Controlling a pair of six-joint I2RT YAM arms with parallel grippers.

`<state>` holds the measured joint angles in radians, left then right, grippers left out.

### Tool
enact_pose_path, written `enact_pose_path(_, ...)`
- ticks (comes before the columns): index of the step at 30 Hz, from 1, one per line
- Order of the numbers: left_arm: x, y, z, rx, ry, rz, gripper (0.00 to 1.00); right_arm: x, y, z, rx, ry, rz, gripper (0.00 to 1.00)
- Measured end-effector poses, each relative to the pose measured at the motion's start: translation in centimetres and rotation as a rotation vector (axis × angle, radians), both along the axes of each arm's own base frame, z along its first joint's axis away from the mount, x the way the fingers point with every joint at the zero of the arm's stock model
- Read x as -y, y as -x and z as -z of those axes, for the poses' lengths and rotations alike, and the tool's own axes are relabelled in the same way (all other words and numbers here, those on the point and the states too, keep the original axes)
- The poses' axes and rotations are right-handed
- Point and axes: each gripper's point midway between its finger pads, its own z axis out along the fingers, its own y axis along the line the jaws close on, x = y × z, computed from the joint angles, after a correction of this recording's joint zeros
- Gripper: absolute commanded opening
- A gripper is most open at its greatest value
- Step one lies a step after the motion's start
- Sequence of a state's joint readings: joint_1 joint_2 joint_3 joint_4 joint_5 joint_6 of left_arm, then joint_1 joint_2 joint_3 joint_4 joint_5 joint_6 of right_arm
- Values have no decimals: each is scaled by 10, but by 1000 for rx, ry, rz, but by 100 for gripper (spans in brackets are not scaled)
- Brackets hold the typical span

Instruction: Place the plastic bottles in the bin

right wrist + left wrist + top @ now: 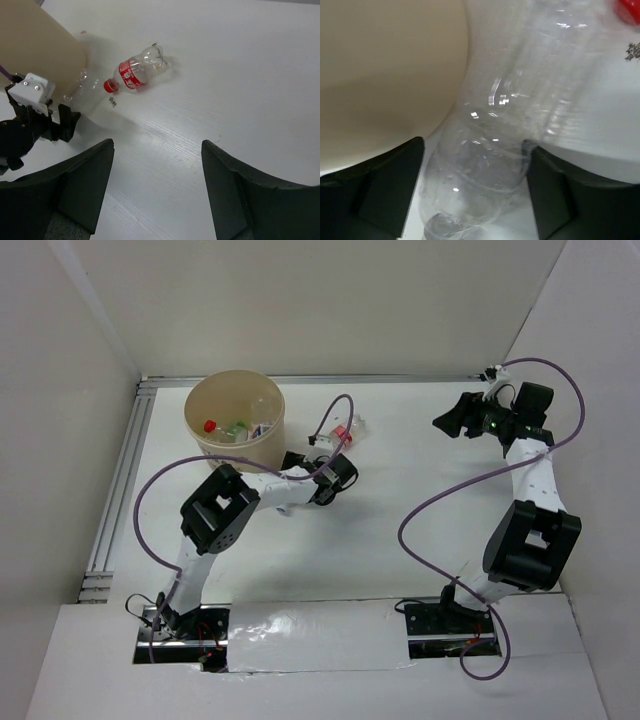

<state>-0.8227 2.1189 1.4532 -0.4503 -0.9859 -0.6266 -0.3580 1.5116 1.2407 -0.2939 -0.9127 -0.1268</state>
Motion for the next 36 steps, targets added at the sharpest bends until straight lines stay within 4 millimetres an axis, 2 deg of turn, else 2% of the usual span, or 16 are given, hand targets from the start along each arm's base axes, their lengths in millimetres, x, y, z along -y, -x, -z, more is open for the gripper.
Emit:
enact_pose_path(1, 0, 0, 1, -1, 6, -3, 68, -1, 0, 0, -1, -2, -4, 78)
enact_pose_path(2, 0, 0, 2, -7, 11, -2, 59, -3, 0, 0, -2, -4, -8, 78)
enact_pose_path(5, -3, 1, 3, -11, -7, 4, 44, -7, 1, 1, -5, -5, -16, 77)
enact_pose_path(9, 3, 17, -3, -37, 4, 73, 37, -20, 0, 3, -4, 7, -45, 74)
enact_pose_path(12, 32, 40, -34, -45, 86, 205, 31, -27, 0, 5, 3, 26, -67, 74)
enact_pose_path(16, 70, 56, -136, 90, 316, 393, 28, -32, -4, 14, 4, 60, -88, 75)
enact_pose_path(18, 70, 57, -210, 228, 445, 460, 27, -33, -8, 23, -13, 67, -96, 75)
enact_pose_path(22, 24, 39, -328, 499, 580, 435, 28, -39, -15, 50, -72, 76, -111, 75)
enact_pose_path(24, -6, 22, -353, 583, 582, 380, 31, -45, -19, 59, -93, 90, -122, 75)
enact_pose_path(26, -39, 1, -354, 621, 561, 313, 32, -54, -22, 63, -97, 113, -144, 78)
enact_pose_path(31, -89, -47, -298, 525, 460, 191, 41, -90, -26, 64, -73, 183, -223, 100)
enact_pose_path(32, -94, -54, -286, 500, 446, 176, 49, -95, -27, 65, -66, 200, -238, 100)
enact_pose_path(33, -98, -61, -274, 472, 433, 163, 76, -100, -28, 66, -63, 213, -253, 100)
enact_pose_path(34, -102, -66, -262, 445, 421, 153, 90, -106, -31, 66, -62, 226, -269, 100)
enact_pose_path(35, -107, -69, -252, 417, 404, 144, 100, -110, -36, 67, -65, 233, -281, 100)
enact_pose_path(36, -110, -72, -243, 396, 398, 136, 100, -114, -49, 71, -77, 233, -288, 100)
